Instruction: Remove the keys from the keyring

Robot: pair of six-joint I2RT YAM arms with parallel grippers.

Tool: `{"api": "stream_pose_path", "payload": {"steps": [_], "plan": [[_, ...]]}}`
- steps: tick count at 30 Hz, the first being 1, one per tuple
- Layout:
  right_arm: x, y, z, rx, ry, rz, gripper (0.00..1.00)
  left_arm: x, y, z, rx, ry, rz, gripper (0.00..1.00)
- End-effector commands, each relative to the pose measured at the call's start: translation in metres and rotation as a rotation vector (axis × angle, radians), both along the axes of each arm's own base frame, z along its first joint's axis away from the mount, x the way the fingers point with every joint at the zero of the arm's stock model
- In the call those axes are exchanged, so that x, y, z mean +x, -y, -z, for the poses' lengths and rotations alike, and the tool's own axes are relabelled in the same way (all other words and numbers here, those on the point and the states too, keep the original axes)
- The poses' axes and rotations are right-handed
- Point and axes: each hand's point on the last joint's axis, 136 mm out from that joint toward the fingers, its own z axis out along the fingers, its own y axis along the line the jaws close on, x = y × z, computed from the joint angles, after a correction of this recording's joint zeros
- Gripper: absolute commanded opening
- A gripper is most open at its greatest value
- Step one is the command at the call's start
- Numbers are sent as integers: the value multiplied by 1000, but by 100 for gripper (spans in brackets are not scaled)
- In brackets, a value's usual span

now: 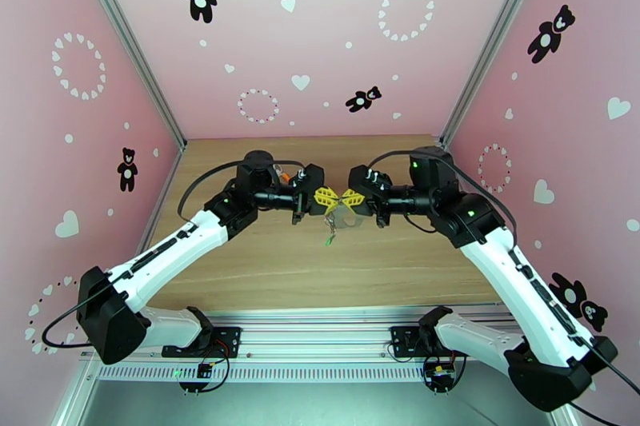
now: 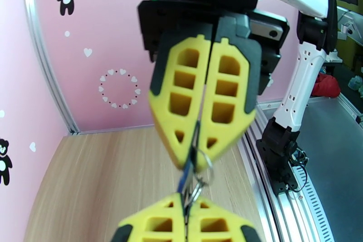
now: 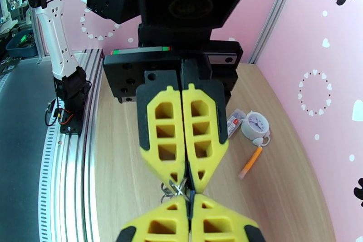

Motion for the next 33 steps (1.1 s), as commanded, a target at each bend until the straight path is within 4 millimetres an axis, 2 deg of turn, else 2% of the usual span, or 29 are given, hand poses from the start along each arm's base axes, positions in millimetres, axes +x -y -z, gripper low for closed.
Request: {"api": "stream_pose_path", "payload": {"steps": [1, 8, 13, 16, 19, 25, 30, 33], "plan": [[1, 10, -1, -11, 24, 51, 0, 7, -12, -14, -47, -14, -77, 0], [9, 10, -3, -21, 66, 75, 0, 7, -11, -32, -134, -72, -99, 0], [18, 8, -3, -78, 156, 113, 0, 17, -6, -59, -265, -221, -150, 0], [18, 8, -11, -67, 186, 107, 0, 19, 3, -56, -263, -278, -179, 0], [19, 8, -18, -71, 201, 110, 0, 13, 13, -54, -253, -290, -151, 0], [21, 14, -23, -82, 225, 141, 0, 18, 11, -51, -218, -270, -203, 0], [18, 12, -22, -79, 215, 125, 0, 11, 9, -38, -129, -245, -184, 21], [15, 11, -18, -87, 197, 102, 0, 11, 0, -27, -79, -201, -218, 26]]}}
